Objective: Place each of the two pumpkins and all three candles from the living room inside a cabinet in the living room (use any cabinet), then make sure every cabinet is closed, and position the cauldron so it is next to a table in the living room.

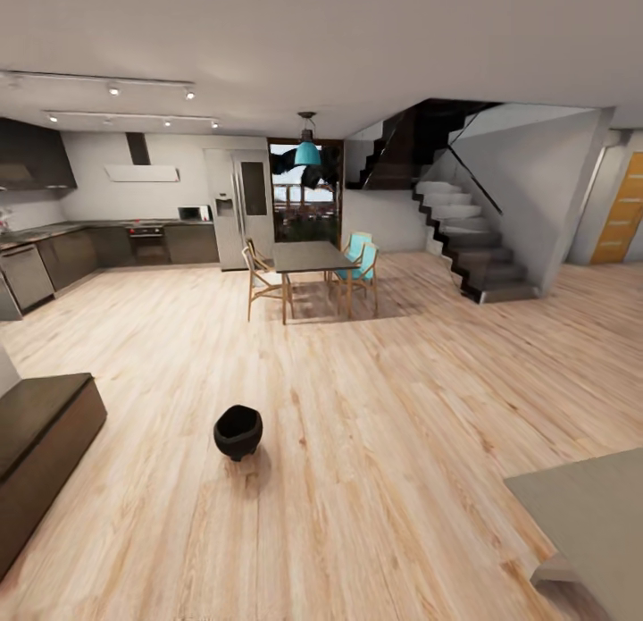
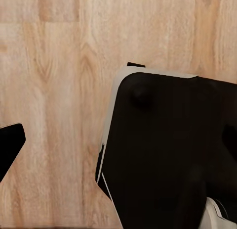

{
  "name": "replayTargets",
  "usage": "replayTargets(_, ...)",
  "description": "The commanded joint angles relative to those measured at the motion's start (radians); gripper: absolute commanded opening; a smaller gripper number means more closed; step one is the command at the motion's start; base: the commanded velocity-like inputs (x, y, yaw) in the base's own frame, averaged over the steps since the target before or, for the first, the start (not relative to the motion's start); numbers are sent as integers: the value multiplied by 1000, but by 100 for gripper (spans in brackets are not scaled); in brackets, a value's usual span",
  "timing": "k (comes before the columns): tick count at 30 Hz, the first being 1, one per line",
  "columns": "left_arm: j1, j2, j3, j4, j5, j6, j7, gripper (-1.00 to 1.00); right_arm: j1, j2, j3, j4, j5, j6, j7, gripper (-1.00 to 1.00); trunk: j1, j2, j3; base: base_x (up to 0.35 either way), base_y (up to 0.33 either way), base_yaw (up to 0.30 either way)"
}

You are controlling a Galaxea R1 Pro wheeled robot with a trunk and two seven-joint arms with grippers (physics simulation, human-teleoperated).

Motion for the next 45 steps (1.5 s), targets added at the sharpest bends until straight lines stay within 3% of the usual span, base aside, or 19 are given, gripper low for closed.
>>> replayTargets(1,0,0,2,-1,7,-1,-1,100,0,0,-1,1,-8,-4,1,100,0,-1,-1,0,0,275)
replayTargets(27,0,0,2,0,6,-15,-1,100,-1,0,-1,1,-8,-4,1,100,0,-1,-1,1,0,275)
replayTargets(33,0,1,2,9,7,-15,-1,100,0,-1,-1,1,-13,-7,0,100,0,-1,-1,239,-1,228)
replayTargets(45,0,2,2,9,6,-16,-1,100,0,-4,-2,1,-15,-6,0,100,0,-1,-1,318,-86,14)
